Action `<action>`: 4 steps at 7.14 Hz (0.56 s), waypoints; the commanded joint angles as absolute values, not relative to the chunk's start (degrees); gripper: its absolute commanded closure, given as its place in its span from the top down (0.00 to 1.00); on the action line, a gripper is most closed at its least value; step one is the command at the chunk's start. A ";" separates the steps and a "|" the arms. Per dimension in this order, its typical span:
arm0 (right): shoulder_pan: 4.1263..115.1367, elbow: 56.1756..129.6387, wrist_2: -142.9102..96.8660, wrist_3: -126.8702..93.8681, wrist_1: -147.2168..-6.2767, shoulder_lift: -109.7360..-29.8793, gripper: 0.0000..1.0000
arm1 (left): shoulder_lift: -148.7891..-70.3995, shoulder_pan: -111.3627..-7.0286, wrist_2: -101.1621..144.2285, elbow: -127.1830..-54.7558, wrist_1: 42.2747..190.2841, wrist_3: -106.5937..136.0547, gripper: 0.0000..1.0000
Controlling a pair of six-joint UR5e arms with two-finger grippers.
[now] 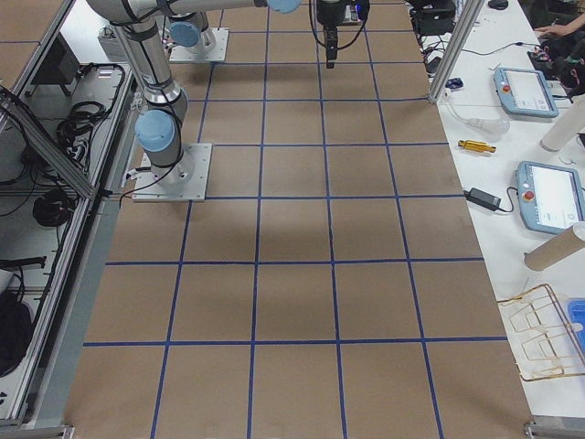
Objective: Weigh mango
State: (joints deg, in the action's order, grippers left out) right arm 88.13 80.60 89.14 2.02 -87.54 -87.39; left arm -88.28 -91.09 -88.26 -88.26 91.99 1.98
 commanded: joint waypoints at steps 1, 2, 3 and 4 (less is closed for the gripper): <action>88.15 80.60 89.12 2.02 -87.54 -87.36 1.00 | -88.42 -91.14 -88.24 -87.98 90.35 2.90 1.00; 88.15 80.60 89.21 2.02 -87.54 -87.36 1.00 | -88.59 -91.14 -88.50 -87.54 90.35 2.73 1.00; 88.15 80.60 89.12 2.02 -87.54 -87.45 1.00 | -88.59 -91.14 -88.59 -87.45 90.44 2.64 1.00; 88.15 80.60 89.12 2.02 -87.54 -87.45 1.00 | -88.68 -91.14 -88.68 -87.45 90.44 2.55 1.00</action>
State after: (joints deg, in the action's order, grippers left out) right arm 88.15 80.60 89.15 2.02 -87.54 -87.41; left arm -88.59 -91.14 -88.55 -87.54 90.44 2.66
